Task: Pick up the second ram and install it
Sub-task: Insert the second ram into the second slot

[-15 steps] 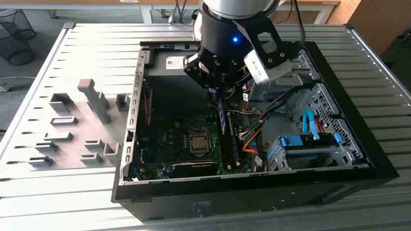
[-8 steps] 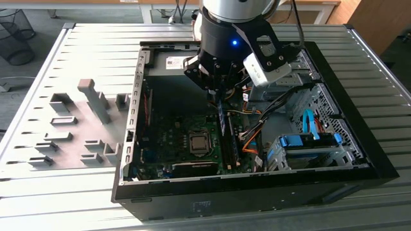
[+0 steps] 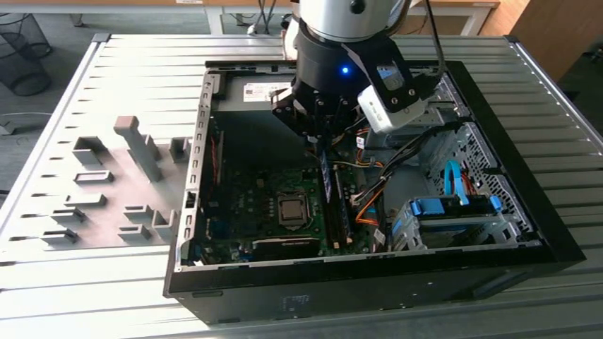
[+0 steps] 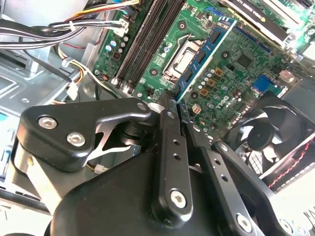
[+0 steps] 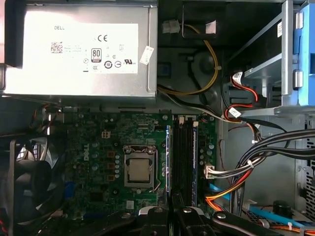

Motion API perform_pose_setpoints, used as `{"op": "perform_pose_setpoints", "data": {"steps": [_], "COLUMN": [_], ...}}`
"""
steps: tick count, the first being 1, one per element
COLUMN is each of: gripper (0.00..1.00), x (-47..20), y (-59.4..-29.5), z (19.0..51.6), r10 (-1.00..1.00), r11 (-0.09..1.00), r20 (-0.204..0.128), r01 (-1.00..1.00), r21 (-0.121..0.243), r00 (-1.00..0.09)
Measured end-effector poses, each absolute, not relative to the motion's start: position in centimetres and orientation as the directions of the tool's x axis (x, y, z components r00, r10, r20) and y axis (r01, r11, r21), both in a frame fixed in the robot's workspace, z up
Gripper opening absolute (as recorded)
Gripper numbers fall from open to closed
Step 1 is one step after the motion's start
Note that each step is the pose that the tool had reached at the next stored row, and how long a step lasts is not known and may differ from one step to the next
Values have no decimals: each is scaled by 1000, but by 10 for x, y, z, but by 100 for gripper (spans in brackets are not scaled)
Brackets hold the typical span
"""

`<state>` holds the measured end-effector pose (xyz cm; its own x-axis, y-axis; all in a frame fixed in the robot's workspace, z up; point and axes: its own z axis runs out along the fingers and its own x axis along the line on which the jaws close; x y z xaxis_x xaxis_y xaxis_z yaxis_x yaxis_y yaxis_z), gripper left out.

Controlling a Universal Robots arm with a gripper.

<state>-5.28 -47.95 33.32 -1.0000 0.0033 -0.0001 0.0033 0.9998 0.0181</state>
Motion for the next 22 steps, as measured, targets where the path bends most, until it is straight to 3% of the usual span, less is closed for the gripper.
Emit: {"op": "perform_pose_setpoints", "data": {"steps": [22], "gripper": [14], "x": [-48], "y": [-480], "z": [315], "r10": [3], "r11": [1000], "r20": [0], "r01": [3], "r21": [14], "r00": [-1000]}}
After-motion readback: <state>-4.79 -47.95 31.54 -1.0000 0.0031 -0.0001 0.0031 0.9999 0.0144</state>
